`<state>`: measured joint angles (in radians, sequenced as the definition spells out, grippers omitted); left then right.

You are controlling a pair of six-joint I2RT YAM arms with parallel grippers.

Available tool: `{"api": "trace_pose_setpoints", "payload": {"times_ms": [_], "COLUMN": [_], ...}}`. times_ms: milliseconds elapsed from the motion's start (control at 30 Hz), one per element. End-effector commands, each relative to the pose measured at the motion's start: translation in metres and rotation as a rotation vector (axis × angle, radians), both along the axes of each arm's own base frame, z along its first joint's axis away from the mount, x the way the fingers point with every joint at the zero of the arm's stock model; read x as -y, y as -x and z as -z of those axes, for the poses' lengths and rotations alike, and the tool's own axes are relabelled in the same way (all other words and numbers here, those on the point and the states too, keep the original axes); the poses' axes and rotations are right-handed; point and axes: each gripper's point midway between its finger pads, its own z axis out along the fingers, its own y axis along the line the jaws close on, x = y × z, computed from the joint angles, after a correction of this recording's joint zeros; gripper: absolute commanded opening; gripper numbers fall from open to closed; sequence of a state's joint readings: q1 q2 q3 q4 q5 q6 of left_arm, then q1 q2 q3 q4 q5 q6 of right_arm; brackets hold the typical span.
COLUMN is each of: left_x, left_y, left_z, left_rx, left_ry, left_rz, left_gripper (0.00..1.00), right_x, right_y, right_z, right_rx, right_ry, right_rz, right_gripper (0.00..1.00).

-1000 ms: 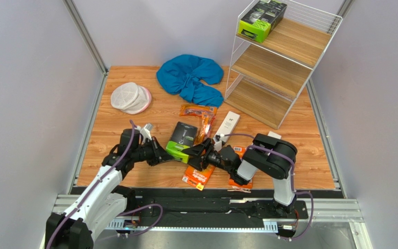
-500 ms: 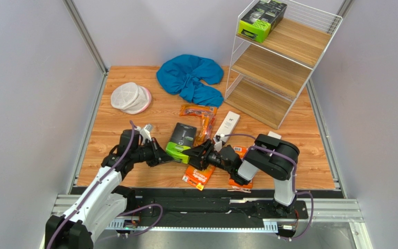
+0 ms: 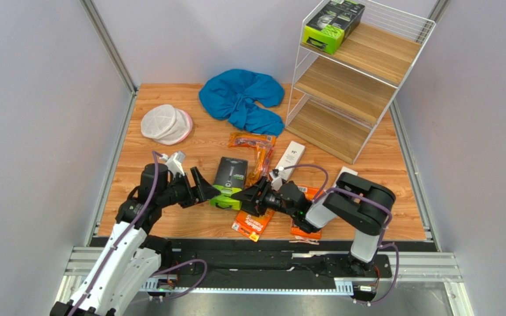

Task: Place and organize the shaving razors onto the shelf

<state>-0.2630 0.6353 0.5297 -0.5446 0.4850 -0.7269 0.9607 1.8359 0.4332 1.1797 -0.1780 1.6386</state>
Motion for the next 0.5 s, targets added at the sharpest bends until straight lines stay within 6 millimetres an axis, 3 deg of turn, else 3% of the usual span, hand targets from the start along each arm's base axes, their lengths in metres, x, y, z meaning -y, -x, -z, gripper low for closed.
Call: {"api": "trace_pose_setpoints", "payload": {"times_ms": [0, 33, 133, 200, 233, 267, 300, 333, 400, 467], "left_x": [-0.01, -0.012, -0.017, -0.02, -0.021, -0.021, -0.021, -0.02, -0.016, -0.013], "left_y": [-0.001, -0.001, -0.003, -0.004, -0.005, -0.006, -0.007, -0.008, -0.009, -0.009], "left_z": [-0.02, -0.023, -0.035, -0.046, -0.05, -0.054, -0.063, -0.068, -0.083, -0.094], "left_rx": [0.048, 0.055, 0.084, 0.104, 0.116, 0.125, 0.147, 0.159, 0.193, 0.221], "left_ry": [-0.037, -0.044, -0.07, -0.084, -0.088, -0.09, -0.085, -0.079, -0.049, -0.03], "left_rz": [-0.048, -0.058, -0.071, -0.077, -0.082, -0.082, -0.086, -0.081, -0.066, -0.056], "left_gripper": [0.91, 0.99, 0.99, 0.99, 0.99, 0.99, 0.99, 0.99, 0.99, 0.99], "right_x": [-0.009, -0.009, -0.006, -0.002, 0.004, 0.007, 0.014, 0.021, 0.032, 0.045], "right_y": [-0.002, -0.002, 0.0, 0.001, 0.003, 0.003, 0.006, 0.006, 0.011, 0.013], "right_z": [-0.083, -0.084, -0.103, -0.099, -0.115, -0.119, -0.11, -0.124, -0.119, -0.128], "right_rx": [0.259, 0.272, 0.36, 0.388, 0.422, 0.436, 0.431, 0.458, 0.459, 0.48], "right_ry": [-0.087, -0.062, 0.027, 0.123, 0.117, 0.132, 0.194, 0.19, 0.246, 0.253], "right_rz": [-0.044, -0.054, -0.074, -0.093, -0.081, -0.079, -0.089, -0.071, -0.075, -0.052], "right_gripper": [0.0, 0.0, 0.0, 0.0, 0.0, 0.0, 0.0, 0.0, 0.0, 0.0]}}
